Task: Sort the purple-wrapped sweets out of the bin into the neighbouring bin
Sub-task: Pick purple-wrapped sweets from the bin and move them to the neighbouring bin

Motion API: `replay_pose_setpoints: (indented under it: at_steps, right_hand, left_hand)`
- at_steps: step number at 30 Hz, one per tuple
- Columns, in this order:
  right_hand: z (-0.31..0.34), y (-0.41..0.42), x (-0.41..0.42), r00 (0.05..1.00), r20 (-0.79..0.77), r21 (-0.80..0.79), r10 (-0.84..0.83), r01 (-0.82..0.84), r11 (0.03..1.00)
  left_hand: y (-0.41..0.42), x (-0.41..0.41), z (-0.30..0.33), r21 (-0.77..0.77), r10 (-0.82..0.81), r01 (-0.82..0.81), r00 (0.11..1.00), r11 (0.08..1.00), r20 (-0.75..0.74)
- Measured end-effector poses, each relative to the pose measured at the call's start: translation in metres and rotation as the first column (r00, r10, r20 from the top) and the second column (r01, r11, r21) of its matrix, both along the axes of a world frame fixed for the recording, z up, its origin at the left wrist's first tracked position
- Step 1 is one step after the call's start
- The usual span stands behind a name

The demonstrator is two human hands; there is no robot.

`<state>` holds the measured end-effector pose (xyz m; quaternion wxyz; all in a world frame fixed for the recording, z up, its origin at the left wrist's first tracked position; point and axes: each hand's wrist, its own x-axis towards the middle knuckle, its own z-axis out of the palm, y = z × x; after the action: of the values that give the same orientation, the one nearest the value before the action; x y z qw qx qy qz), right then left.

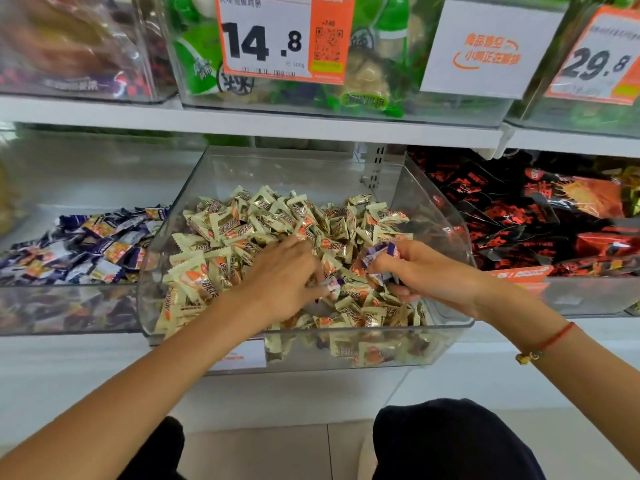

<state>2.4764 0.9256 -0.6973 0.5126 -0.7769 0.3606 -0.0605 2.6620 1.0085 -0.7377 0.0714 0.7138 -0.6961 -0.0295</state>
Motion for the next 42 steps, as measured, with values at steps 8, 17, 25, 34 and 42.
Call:
replay_pose_setpoints:
  at_steps: [8,17,25,34,42]
  right_hand:
    - [-0.016,-0.006,0.032,0.899,-0.286,-0.301,0.332,-0.413,0.859]
    - [-0.025,-0.022,0.063,0.775,-0.583,-0.491,0.243,-0.575,0.654]
    - [-0.003,-0.034,0.049,0.885,-0.459,-0.767,0.077,-0.438,0.469]
    - [-0.029,0.005,0.068,0.528,-0.713,-0.306,0.462,-0.827,0.472]
    - [-0.03,-0.012,0.059,0.61,-0.764,-0.535,0.208,-0.78,0.323]
  left_hand:
    - [0.038,0.028,0.013,-0.438,0.072,-0.118,0.99,0.891,-0.12]
    - [0.053,0.049,0.002,-0.486,0.115,-0.167,0.984,0.858,-0.134]
    - [0.052,0.05,0.0,-0.495,0.08,-0.155,0.982,0.855,-0.17]
    - [0.053,0.048,0.002,-0.462,0.114,-0.181,0.979,0.868,-0.168]
    - [0.054,0.046,0.002,-0.499,0.104,-0.155,0.986,0.853,-0.129]
